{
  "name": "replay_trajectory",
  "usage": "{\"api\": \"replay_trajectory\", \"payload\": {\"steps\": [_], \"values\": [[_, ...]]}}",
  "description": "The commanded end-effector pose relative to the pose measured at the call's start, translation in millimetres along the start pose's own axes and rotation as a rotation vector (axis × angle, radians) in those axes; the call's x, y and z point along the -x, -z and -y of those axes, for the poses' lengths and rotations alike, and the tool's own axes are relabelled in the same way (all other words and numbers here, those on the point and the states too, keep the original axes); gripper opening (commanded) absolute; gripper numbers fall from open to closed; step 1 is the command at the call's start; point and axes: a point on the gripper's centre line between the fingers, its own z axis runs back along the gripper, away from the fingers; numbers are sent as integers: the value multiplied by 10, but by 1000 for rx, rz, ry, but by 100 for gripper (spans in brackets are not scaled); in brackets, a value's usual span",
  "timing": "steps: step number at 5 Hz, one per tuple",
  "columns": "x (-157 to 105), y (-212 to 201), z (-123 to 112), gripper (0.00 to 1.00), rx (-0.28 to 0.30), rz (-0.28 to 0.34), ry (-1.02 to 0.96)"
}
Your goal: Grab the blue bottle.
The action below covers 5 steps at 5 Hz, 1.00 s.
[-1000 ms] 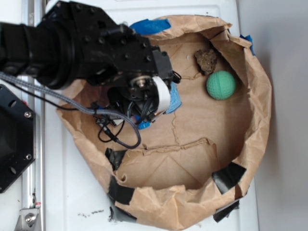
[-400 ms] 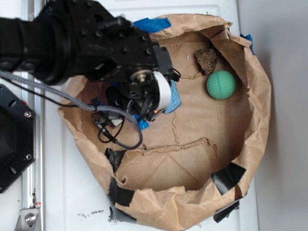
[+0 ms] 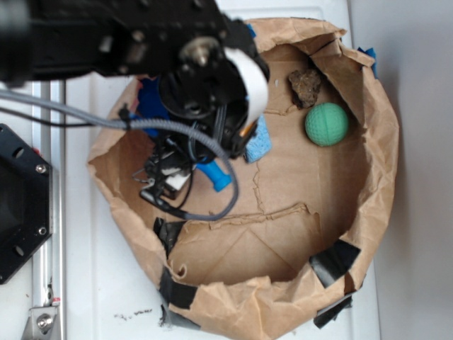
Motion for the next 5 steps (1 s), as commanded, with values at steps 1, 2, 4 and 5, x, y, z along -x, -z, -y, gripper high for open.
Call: {"api": "replay_trajectory", "payload": {"steps": [1, 2, 4, 5], "values": [[-246, -366, 10, 0, -179, 106, -164], [-332, -508, 86, 0, -176, 170, -292], [-456, -535, 181, 0, -142, 156, -389], [-472, -515, 152, 0, -141, 146, -420]]}}
